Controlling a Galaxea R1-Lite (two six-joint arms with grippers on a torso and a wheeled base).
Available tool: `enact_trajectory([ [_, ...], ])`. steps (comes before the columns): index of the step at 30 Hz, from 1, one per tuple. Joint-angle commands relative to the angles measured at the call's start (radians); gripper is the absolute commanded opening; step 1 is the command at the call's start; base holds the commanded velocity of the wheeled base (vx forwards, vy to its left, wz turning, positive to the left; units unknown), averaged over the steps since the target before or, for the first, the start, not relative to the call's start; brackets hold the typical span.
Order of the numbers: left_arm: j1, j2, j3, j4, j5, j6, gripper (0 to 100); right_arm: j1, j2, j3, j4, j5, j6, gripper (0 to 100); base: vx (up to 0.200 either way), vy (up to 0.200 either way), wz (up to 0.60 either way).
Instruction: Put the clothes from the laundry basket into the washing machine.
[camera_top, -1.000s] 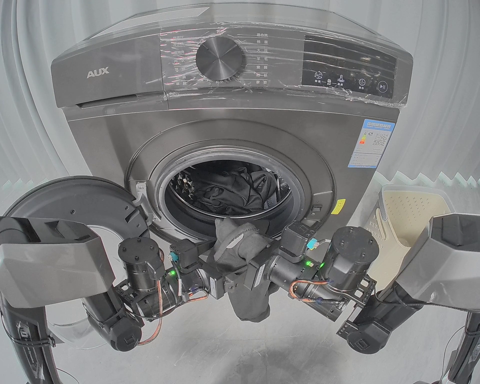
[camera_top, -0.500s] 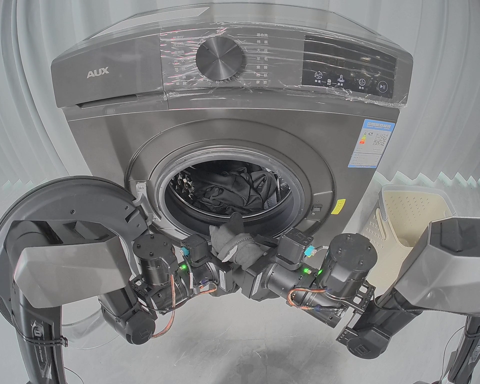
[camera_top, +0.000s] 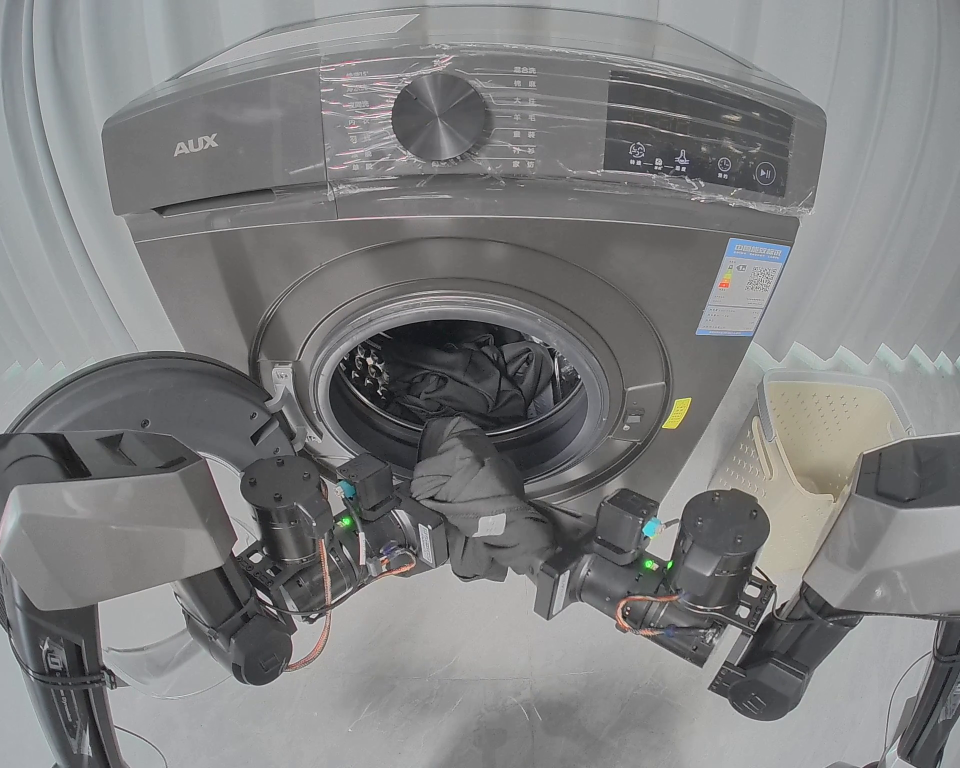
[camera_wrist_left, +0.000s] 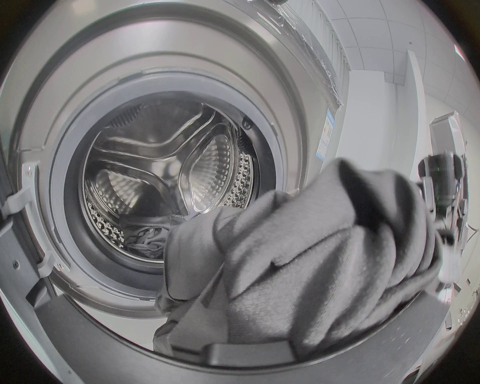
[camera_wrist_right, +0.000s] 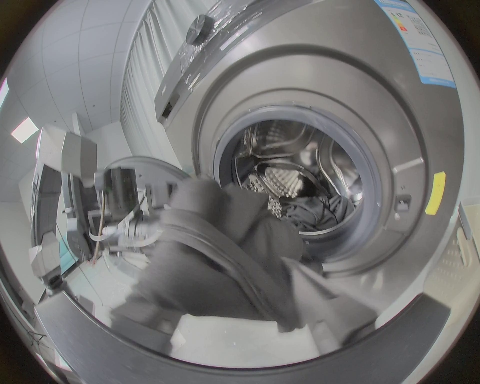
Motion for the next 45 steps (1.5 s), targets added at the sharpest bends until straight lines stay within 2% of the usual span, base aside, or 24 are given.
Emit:
enact_trajectory([
  [1,-0.006,-0.072,0.023,-0.001,0.004,-0.011,0,0.012,-0.036,0.180,0.009,-0.007,-0.011,100,0.000,0.000,0.00],
  [5,-0.007,-0.151,0.129,-0.001,0.002,-0.013,0,0.012,-0.040,0.389,-0.005,0.001,-0.011,100,0.000,0.000,0.00],
  [8,-0.007,-0.203,0.195,-0.003,0.002,-0.013,0,0.009,-0.042,0.466,-0.005,0.001,-0.006,100,0.000,0.000,0.00],
  [15,0.039,-0.273,0.288,-0.003,0.002,-0.022,0,-0.040,-0.091,0.504,0.005,0.002,-0.002,100,0.000,0.000,0.00],
  [16,0.045,-0.270,0.288,-0.003,0.006,-0.008,0,-0.050,-0.092,0.513,0.000,0.002,0.000,100,0.000,0.000,0.00],
  [18,0.048,-0.264,0.287,-0.003,0.033,-0.003,0,-0.068,-0.092,0.516,-0.008,0.004,0.003,100,0.000,0.000,0.00],
  [20,0.045,-0.260,0.277,-0.003,0.068,-0.013,0,-0.080,-0.095,0.513,-0.009,0.002,0.007,100,0.000,0.000,0.00],
  [22,0.040,-0.243,0.281,-0.003,0.082,-0.013,0,-0.082,-0.105,0.515,-0.009,0.002,0.009,100,0.000,0.000,0.00],
  [26,0.030,-0.220,0.293,-0.003,0.084,-0.014,0,-0.083,-0.114,0.509,-0.012,0.002,0.011,100,0.000,0.000,0.00],
  [32,0.026,-0.195,0.291,-0.004,0.085,-0.013,0,-0.088,-0.117,0.493,-0.014,0.002,0.011,100,0.200,0.000,0.00],
  [41,0.007,-0.195,0.293,-0.004,0.087,-0.013,0,-0.085,-0.112,0.492,-0.018,0.002,0.011,100,0.000,0.000,0.00],
  [45,-0.006,-0.194,0.293,-0.004,0.087,-0.013,0,-0.076,-0.114,0.493,-0.018,0.002,0.012,100,0.200,0.000,0.00],
])
